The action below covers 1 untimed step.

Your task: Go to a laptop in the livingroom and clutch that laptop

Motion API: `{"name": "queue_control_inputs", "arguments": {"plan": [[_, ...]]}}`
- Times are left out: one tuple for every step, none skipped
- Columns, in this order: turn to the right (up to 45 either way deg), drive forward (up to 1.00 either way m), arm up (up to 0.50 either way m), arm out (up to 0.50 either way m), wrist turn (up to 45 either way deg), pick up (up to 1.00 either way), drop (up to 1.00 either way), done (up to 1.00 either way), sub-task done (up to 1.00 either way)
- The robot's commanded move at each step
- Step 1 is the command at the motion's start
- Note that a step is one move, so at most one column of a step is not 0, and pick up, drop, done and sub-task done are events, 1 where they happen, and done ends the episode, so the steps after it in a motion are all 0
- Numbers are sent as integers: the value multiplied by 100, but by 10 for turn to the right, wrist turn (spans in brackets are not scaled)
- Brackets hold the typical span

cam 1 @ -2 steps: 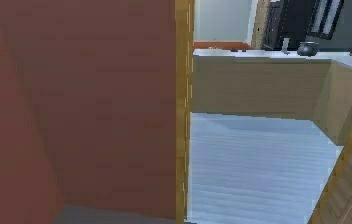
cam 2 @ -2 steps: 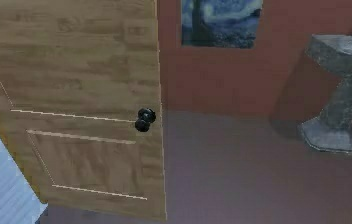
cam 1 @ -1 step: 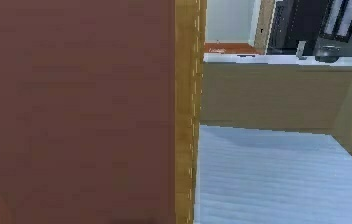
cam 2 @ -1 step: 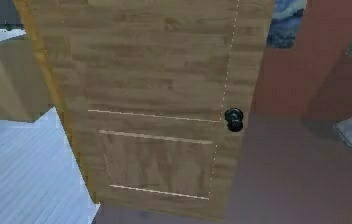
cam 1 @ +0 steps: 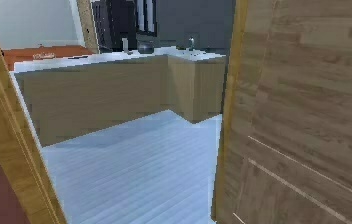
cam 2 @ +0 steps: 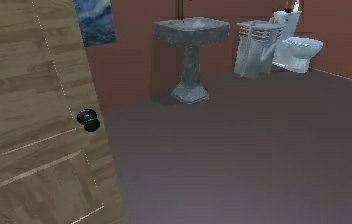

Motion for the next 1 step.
{"name": "queue_control_inputs", "arguments": {"plan": [[60,0,0,0,0,0,0,0,0]]}}
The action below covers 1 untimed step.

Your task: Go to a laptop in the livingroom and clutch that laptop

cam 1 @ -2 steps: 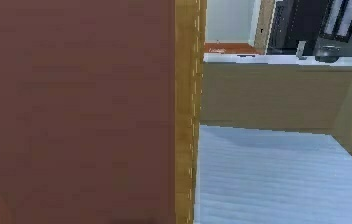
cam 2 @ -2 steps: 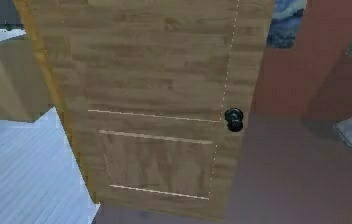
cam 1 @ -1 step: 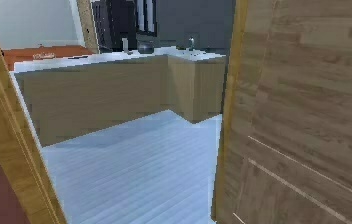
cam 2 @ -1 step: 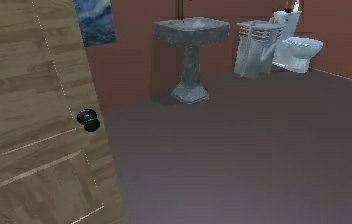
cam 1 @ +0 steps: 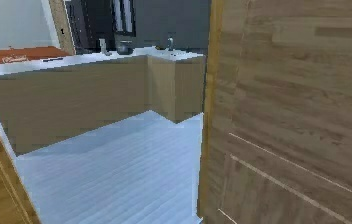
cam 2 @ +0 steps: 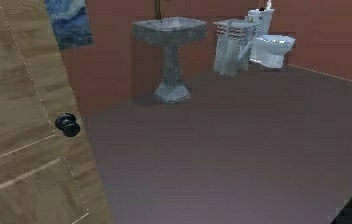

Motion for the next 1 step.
{"name": "queue_control_inputs", "arguments": {"plan": [[0,65,0,0,0,0,0,0,0]]}}
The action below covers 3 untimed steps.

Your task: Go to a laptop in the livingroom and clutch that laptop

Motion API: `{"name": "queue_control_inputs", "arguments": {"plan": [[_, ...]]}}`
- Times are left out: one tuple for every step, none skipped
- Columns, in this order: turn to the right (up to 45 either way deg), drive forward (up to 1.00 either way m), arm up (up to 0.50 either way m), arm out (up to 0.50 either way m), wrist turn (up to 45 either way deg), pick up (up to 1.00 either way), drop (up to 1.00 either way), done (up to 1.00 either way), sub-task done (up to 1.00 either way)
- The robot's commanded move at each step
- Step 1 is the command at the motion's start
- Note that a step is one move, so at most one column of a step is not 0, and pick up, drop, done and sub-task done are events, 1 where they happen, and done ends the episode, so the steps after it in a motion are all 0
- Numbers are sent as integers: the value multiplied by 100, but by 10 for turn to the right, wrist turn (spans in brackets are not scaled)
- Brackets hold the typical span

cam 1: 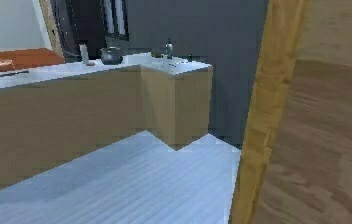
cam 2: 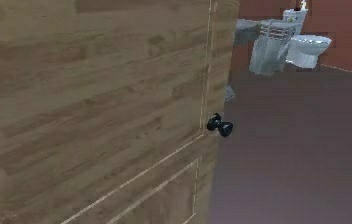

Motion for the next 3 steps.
{"name": "queue_control_inputs", "arguments": {"plan": [[-450,0,0,0,0,0,0,0,0],[-210,0,0,0,0,0,0,0,0],[0,60,0,0,0,0,0,0,0]]}}
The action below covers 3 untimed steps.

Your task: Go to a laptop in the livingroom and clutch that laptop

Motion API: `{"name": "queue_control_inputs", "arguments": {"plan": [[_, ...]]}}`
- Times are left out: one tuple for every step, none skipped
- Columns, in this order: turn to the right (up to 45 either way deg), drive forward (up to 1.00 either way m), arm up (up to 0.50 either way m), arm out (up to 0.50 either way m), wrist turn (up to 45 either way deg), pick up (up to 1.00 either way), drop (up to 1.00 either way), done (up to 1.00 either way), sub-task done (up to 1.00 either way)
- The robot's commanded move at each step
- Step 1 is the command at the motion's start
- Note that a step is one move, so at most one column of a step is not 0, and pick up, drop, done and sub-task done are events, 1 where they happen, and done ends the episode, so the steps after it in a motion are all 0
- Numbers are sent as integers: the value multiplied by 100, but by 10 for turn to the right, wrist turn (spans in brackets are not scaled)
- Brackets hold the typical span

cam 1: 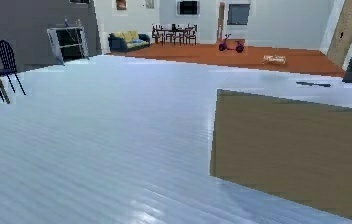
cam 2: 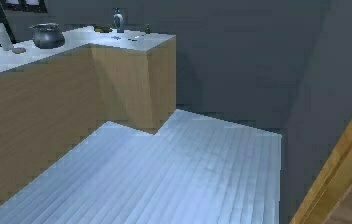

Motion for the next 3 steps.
{"name": "queue_control_inputs", "arguments": {"plan": [[-30,0,0,0,0,0,0,0,0],[0,100,0,0,0,0,0,0,0],[-30,0,0,0,0,0,0,0,0]]}}
